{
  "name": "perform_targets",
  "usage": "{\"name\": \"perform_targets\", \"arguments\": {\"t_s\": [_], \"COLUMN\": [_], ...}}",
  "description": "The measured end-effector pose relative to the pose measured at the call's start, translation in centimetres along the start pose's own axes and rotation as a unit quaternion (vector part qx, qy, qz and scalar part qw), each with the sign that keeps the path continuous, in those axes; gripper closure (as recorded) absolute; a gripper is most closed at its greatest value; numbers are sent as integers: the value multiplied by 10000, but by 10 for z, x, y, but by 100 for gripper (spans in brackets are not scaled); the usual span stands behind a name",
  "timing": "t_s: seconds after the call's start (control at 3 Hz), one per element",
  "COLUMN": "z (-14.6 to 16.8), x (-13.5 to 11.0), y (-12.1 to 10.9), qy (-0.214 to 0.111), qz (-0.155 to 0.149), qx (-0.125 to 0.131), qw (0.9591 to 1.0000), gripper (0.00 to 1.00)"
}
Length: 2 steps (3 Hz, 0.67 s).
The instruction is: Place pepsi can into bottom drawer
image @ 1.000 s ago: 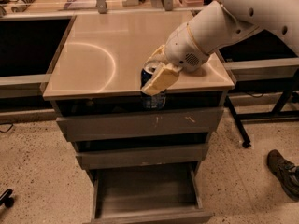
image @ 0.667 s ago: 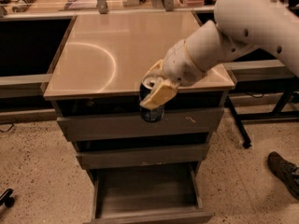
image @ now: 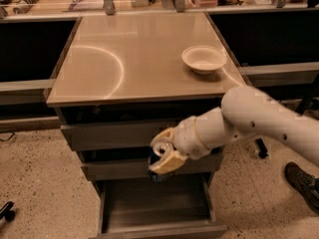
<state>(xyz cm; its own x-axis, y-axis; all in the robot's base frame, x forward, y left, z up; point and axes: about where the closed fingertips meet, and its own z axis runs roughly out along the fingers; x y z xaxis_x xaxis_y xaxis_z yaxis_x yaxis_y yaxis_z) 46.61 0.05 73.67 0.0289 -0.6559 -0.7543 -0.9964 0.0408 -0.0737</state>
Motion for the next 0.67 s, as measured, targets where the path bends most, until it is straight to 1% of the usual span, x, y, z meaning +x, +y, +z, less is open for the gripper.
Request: {"name": "perform_targets", "arguments": {"t_s": [0.33, 0.67], "z": [83, 103], "x": [101, 121], "y": [75, 111], "qy": [193, 142], "qz": [686, 906], "qx": [-962, -1368], "qw": [9928, 9863], "gripper": [100, 100]}}
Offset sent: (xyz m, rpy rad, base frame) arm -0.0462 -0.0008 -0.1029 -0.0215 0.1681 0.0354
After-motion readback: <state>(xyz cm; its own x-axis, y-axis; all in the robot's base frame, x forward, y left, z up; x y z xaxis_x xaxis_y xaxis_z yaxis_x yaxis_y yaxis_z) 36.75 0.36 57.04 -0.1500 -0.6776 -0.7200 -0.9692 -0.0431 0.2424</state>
